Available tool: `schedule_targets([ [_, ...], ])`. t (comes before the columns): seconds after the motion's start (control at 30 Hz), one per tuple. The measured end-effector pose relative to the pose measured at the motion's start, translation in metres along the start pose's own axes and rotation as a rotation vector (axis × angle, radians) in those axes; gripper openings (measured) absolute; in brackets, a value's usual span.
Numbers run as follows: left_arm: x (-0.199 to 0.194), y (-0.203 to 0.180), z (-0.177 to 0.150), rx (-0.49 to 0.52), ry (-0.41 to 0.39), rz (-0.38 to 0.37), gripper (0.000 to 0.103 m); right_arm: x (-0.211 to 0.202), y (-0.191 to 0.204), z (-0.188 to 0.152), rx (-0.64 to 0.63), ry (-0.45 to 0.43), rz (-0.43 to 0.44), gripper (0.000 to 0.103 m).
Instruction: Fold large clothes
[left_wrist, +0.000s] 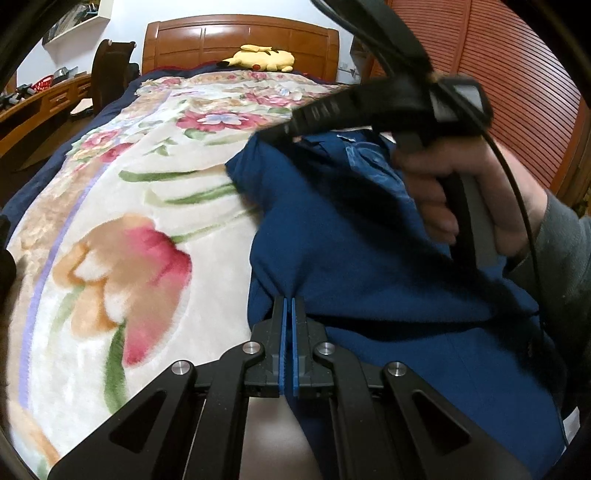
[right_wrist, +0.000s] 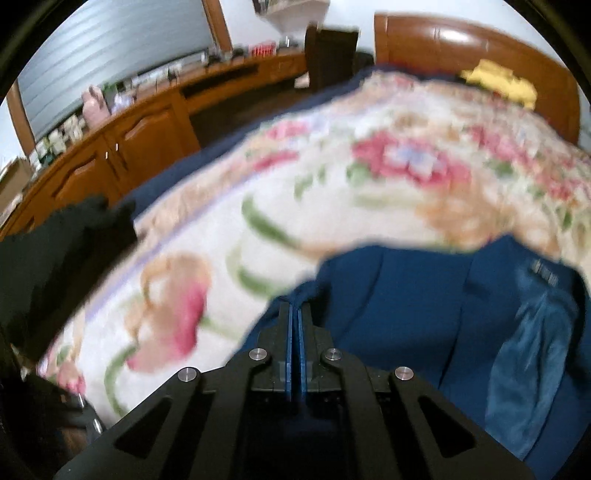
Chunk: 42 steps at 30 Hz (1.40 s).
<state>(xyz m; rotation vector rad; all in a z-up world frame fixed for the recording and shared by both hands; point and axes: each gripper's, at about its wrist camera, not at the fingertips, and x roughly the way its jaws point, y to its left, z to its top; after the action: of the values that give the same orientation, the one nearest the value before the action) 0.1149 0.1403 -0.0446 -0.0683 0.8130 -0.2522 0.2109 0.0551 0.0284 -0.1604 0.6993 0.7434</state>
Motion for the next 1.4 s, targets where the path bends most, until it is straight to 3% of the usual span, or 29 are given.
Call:
schedule_targets([
  [0.13, -0.004, 0.004, 0.000, -0.016, -0.012, 0.017, 0.002, 0.014, 0.013, 0.007, -0.033, -0.041, -0.130, 0.002],
  [0.23, -0.005, 0.007, 0.003, -0.019, -0.025, 0.068, 0.002, 0.035, 0.015, 0.004, -0.017, 0.016, -0.133, 0.004],
  [0.3, -0.009, 0.009, 0.005, -0.033, -0.040, 0.072, 0.002, 0.038, 0.013, 0.001, 0.000, 0.030, -0.149, 0.024],
  [0.33, -0.010, 0.011, 0.006, -0.038, -0.047, 0.076, 0.005, 0.037, 0.012, -0.001, 0.005, 0.028, -0.167, 0.044],
  [0.37, -0.013, 0.011, 0.007, -0.042, -0.058, 0.086, 0.017, 0.032, 0.011, -0.004, 0.012, 0.024, -0.178, 0.061],
  [0.4, -0.016, 0.012, 0.008, -0.046, -0.073, 0.093, 0.025, 0.028, 0.010, -0.008, 0.024, 0.019, -0.187, 0.065],
  [0.43, -0.019, 0.012, 0.009, -0.051, -0.090, 0.089, 0.042, 0.018, 0.009, -0.012, 0.030, 0.012, -0.192, 0.067],
  [0.57, -0.028, 0.008, 0.012, -0.046, -0.137, 0.067, 0.081, -0.022, 0.001, -0.037, 0.014, 0.001, -0.253, 0.067],
  [0.8, -0.035, -0.014, 0.016, -0.017, -0.189, 0.044, 0.081, -0.112, -0.027, -0.105, 0.072, -0.045, -0.336, 0.067],
  [0.97, -0.035, -0.033, 0.021, 0.006, -0.204, 0.027, 0.081, -0.163, -0.055, -0.153, 0.158, -0.081, -0.444, 0.067],
  [1.4, -0.020, -0.083, 0.028, 0.081, -0.209, -0.002, 0.081, -0.233, -0.158, -0.232, 0.449, -0.121, -0.724, 0.068],
])
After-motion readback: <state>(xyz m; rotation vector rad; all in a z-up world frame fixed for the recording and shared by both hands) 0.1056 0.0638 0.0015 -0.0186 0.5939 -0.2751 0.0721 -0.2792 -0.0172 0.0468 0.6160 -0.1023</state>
